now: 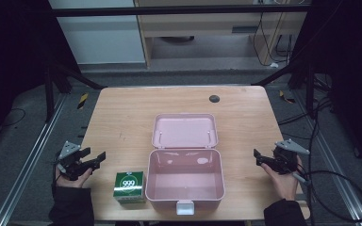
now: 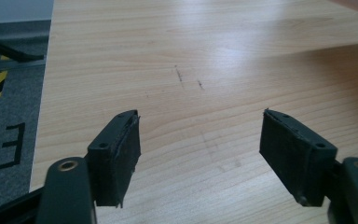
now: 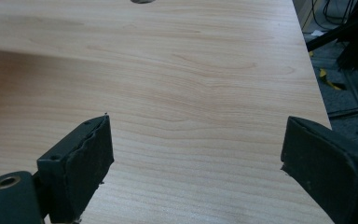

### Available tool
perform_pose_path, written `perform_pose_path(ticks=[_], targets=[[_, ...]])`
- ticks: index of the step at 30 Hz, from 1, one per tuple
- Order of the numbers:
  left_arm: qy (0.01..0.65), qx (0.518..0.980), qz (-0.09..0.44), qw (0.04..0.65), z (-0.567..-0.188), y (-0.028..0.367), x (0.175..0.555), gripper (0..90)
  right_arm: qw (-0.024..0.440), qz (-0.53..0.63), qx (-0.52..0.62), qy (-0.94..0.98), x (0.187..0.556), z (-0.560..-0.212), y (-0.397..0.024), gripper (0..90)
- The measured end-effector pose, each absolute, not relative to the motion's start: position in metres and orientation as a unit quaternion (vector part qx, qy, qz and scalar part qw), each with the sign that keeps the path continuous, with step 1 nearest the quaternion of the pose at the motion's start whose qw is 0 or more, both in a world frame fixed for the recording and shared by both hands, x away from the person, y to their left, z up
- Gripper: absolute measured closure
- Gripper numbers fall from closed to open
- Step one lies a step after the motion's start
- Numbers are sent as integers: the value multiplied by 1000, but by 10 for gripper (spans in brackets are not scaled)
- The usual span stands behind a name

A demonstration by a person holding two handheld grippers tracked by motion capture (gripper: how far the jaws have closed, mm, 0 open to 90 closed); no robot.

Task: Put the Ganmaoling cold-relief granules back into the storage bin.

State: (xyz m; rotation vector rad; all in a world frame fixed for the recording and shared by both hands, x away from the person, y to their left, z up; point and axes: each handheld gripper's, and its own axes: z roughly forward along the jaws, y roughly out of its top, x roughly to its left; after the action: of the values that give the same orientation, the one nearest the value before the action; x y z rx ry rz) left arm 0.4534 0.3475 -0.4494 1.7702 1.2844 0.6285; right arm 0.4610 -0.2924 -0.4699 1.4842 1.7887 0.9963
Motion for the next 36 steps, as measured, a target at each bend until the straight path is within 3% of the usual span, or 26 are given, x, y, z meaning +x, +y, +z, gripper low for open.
perform_pose_path(ticks=[3,7,20,36], targets=[[501,708,248,431,-445,347,451,349,304,371,555,680,461,-470,-289,91],[484,717,233,444,-442,345,452,357,304,371,551,683,460,-470,-288,91],[434,751,210,451,-423,344,452,335,318,369,544,683,458,-470,-288,90],[329,841,146,403,-403,323,451,240,327,364,532,691,456,-471,-288,81]])
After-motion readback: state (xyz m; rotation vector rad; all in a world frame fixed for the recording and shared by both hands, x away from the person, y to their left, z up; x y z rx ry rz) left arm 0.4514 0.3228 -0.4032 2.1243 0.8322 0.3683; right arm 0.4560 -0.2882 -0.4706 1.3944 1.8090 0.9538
